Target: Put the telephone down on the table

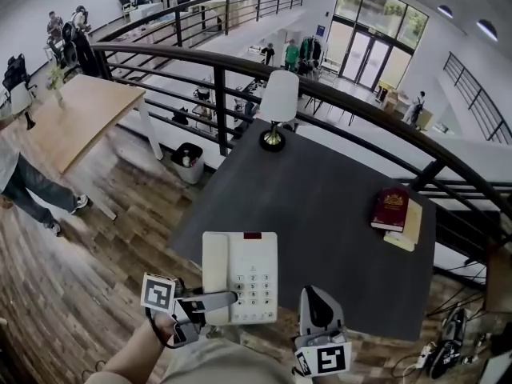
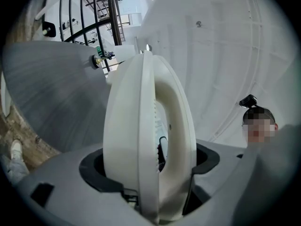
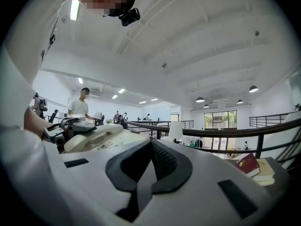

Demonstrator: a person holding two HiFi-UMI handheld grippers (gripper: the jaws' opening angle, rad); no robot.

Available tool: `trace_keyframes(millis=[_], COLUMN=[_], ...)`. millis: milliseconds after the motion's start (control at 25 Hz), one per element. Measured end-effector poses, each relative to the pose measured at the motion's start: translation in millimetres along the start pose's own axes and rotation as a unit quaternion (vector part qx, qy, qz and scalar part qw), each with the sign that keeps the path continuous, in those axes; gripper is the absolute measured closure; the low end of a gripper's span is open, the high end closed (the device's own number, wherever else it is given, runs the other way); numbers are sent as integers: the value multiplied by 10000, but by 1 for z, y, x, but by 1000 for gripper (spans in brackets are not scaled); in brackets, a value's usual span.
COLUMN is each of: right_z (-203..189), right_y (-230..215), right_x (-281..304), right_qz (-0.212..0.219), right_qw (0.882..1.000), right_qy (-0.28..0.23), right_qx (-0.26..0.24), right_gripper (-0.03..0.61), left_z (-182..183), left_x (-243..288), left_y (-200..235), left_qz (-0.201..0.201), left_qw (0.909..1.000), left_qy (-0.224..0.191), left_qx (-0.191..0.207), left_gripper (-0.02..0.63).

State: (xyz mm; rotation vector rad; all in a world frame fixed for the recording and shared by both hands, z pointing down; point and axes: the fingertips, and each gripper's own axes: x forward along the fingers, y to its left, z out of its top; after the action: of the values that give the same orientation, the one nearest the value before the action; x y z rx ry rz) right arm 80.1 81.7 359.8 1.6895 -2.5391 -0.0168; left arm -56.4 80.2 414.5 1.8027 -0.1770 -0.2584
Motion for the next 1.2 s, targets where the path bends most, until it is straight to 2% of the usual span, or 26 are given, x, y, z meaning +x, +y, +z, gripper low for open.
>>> trace_keyframes(millis=[320,560,1200], right_z=[23,29,7], right_y=[-29,-43,-71], right_x=[81,118,151], right_qz=[-329,-523,-128], right_qw=[9994,9986,9997], right_qy=[-60,-57,221], right_qx=[-38,-6,60], right_gripper=[578,578,578], left_z=[95,140,161], left_x=[20,28,53], left_y=[5,12,35], left_qz=[-111,-76,27], left_qw=[9996,9994,9997], left_qy=[257,324,25], left_qx=[69,-1,-239], left_gripper=[212,212,212])
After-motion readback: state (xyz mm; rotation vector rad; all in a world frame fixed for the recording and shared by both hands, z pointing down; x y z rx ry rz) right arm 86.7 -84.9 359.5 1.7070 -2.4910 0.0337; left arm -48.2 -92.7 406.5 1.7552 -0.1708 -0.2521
